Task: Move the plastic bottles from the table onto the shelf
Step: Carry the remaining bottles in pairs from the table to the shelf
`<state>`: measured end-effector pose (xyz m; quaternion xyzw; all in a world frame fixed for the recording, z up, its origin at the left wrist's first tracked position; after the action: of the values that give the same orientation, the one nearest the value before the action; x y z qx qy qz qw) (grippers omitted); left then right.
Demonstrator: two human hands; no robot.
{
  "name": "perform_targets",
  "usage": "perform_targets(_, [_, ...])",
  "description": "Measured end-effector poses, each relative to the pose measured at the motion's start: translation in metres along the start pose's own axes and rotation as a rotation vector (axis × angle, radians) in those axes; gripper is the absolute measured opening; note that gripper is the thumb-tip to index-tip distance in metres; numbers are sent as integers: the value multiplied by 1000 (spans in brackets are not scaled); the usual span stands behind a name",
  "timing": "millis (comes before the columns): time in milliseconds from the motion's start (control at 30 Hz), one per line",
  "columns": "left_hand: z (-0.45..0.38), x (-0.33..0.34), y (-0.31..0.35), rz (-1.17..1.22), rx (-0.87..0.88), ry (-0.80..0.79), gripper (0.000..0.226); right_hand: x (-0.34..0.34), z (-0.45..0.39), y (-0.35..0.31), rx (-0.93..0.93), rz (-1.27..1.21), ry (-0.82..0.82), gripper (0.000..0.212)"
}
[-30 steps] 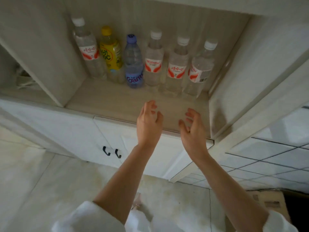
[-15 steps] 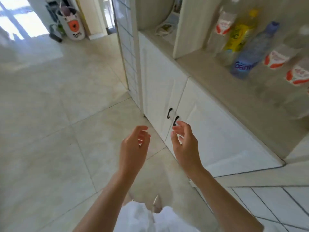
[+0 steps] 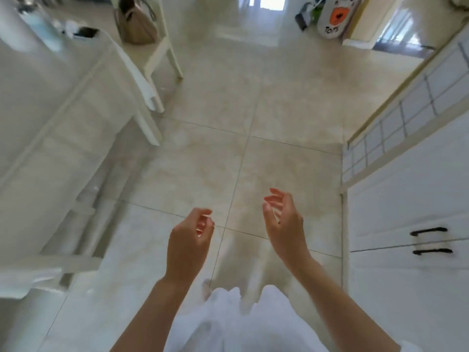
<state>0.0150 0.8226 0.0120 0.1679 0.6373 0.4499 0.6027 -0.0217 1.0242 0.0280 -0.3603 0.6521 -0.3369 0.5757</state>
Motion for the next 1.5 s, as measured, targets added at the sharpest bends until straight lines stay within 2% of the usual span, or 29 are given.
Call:
perform_targets(200, [-30, -110, -101, -42, -224, 165, 12, 140, -25, -61, -86, -62, -213, 31])
perform_targets(333, [-46, -155, -138, 14, -367, 270, 12, 214, -38, -95, -164, -72, -361, 31])
perform_targets(533, [-68, -202, -172, 115, -558, 438, 13, 296, -63, -134, -247, -87, -540, 30])
perform_targets(867, [-145, -268, -200, 227, -738, 703, 11, 418, -135, -195, -466, -40, -862, 31])
perform_targets(1133, [-171, -318, -238, 290, -894, 820, 12, 516, -160, -251, -605, -28, -1098, 30])
perform_targets(1333, [-177, -369, -296, 311, -1003, 884, 13, 604, -140, -296, -674, -16, -1227, 32])
perform_targets(1500, [-185, -439, -353, 283, -1079, 917, 12, 680, -106, -345, -711, -14, -1300, 32])
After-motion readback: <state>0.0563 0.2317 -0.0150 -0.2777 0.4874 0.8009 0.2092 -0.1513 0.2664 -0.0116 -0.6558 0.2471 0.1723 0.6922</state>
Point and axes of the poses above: each hand's wrist, its own z-axis away from the middle knuckle, its own x-axis out of the palm, y = z × x, the point moved 4 cm from there along -z, towards the middle knuckle, and after that the axes turned 12 degrees about -x, right-handed, at the moved point
